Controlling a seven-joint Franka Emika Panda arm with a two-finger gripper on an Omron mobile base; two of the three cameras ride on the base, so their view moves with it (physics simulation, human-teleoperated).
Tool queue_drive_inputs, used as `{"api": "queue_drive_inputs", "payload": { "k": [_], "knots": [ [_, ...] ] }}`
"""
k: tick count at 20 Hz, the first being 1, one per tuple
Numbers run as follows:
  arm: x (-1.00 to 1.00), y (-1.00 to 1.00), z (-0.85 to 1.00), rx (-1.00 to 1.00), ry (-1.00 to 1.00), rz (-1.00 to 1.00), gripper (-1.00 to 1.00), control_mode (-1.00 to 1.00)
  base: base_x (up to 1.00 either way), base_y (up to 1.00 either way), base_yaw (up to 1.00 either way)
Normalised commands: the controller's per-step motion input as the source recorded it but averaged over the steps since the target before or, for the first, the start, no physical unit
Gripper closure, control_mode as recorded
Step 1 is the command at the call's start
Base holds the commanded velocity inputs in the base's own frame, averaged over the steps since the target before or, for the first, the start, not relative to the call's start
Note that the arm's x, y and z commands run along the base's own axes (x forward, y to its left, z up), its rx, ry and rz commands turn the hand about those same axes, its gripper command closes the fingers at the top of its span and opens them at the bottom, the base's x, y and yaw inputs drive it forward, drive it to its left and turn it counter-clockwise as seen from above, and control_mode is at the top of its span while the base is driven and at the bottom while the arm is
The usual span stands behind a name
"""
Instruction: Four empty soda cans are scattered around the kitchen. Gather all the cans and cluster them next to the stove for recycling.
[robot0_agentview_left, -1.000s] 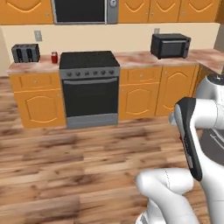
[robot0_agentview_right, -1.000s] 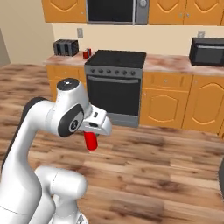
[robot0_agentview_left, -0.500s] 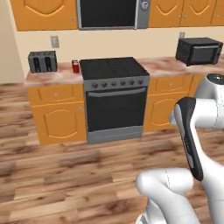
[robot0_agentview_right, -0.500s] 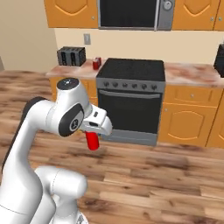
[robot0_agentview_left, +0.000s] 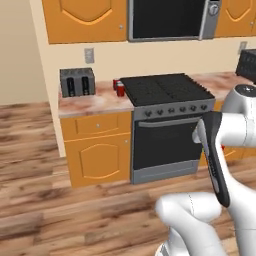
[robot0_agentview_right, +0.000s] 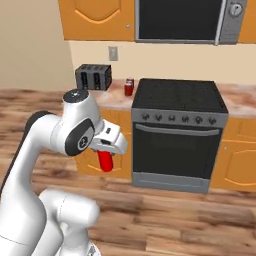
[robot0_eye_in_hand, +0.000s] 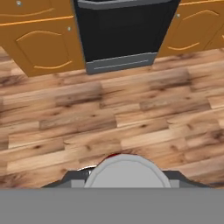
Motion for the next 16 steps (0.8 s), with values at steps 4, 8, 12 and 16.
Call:
{"api": "queue_drive_inputs", "payload": {
  "k": [4, 8, 12, 16],
  "knots": [
    [0.0, 0.0, 0.0, 0.0, 0.0, 0.0, 1.0, 1.0, 1.0, 0.35, 0.0],
    [0.0, 0.0, 0.0, 0.0, 0.0, 0.0, 1.0, 1.0, 1.0, 0.04, 0.0],
    [0.0, 0.0, 0.0, 0.0, 0.0, 0.0, 1.0, 1.0, 0.96, 0.0, 0.01],
    [0.0, 0.0, 0.0, 0.0, 0.0, 0.0, 1.0, 1.0, 0.94, 0.03, 0.03]
  ]
}}
